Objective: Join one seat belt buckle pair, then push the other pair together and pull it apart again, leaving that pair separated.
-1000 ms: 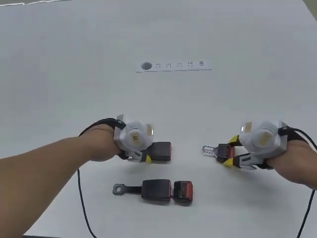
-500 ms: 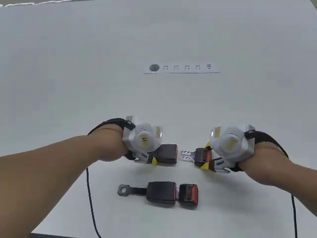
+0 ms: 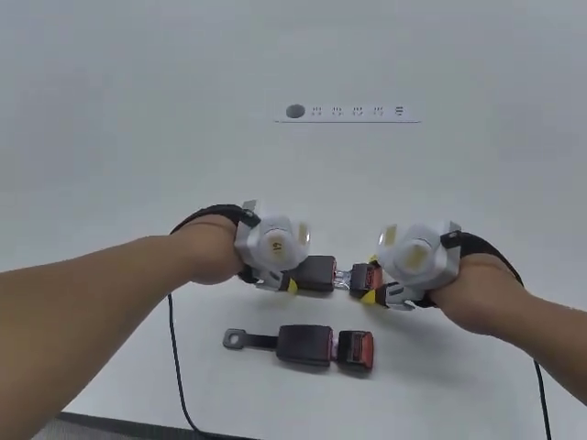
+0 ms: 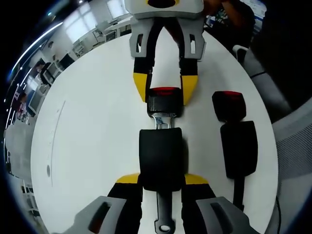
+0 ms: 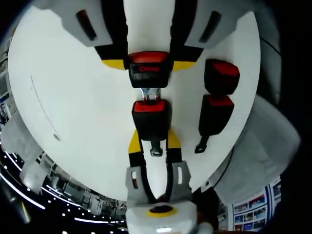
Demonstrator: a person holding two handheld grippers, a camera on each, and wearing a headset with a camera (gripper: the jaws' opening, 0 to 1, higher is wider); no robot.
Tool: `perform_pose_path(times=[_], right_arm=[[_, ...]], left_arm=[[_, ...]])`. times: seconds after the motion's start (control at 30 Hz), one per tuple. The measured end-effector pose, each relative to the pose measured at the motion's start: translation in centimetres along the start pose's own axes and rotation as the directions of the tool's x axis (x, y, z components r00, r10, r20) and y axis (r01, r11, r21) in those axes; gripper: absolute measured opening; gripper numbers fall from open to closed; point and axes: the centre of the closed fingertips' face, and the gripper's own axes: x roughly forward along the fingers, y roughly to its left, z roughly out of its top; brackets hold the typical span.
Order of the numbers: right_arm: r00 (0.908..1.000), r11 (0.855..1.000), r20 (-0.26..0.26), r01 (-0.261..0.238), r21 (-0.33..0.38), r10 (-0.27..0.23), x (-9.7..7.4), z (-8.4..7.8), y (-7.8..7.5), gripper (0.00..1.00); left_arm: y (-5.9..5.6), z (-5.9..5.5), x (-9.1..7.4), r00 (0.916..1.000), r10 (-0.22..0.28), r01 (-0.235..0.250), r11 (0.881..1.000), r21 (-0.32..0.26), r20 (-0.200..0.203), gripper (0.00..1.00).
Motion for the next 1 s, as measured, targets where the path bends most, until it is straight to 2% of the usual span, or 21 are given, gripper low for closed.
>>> perform_pose_path(times=[0.27,0.37,0.4,0.6,0.8,1.0], right_arm=[[0.9998,1.0,0.013,-0.015,-0.001,0.015,0.5,0.7,-0.1,0.3],[0.9995,1.0,0.024,-0.019,0.019,0.018,1.1,1.7,0.3,0.3],[0.9998,1.0,0.016,-0.012,0.0,0.012,1.2,1.8,0.2,0.3],[0.9994,1.0,0.023,-0.024,-0.006,0.024,1.0,1.6,0.1,0.3],[0.9992,1.0,0.029,-0.027,0.002,0.027,0.8,1.4,0.0,0.31],[0.9996,1.0,0.013,-0.024,-0.008,0.024,0.1,0.0,-0.1,0.31]], left_arm=[[-0.1,0.0,0.0,0.9998,-0.017,0.017,1.0,0.017,0.007,0.3],[-0.1,0.0,0.0,0.9997,-0.024,0.023,1.0,0.015,0.009,0.3],[-0.1,0.0,0.1,0.9997,-0.025,0.025,1.0,0.018,0.008,0.3],[-0.1,-0.1,0.1,0.9997,-0.026,0.026,1.0,0.016,0.004,0.3],[0.1,-0.2,0.1,0.9995,-0.024,0.024,1.0,-0.001,0.021,0.3],[0.0,-0.2,0.1,0.9993,-0.033,0.033,0.999,-0.004,0.015,0.31]])
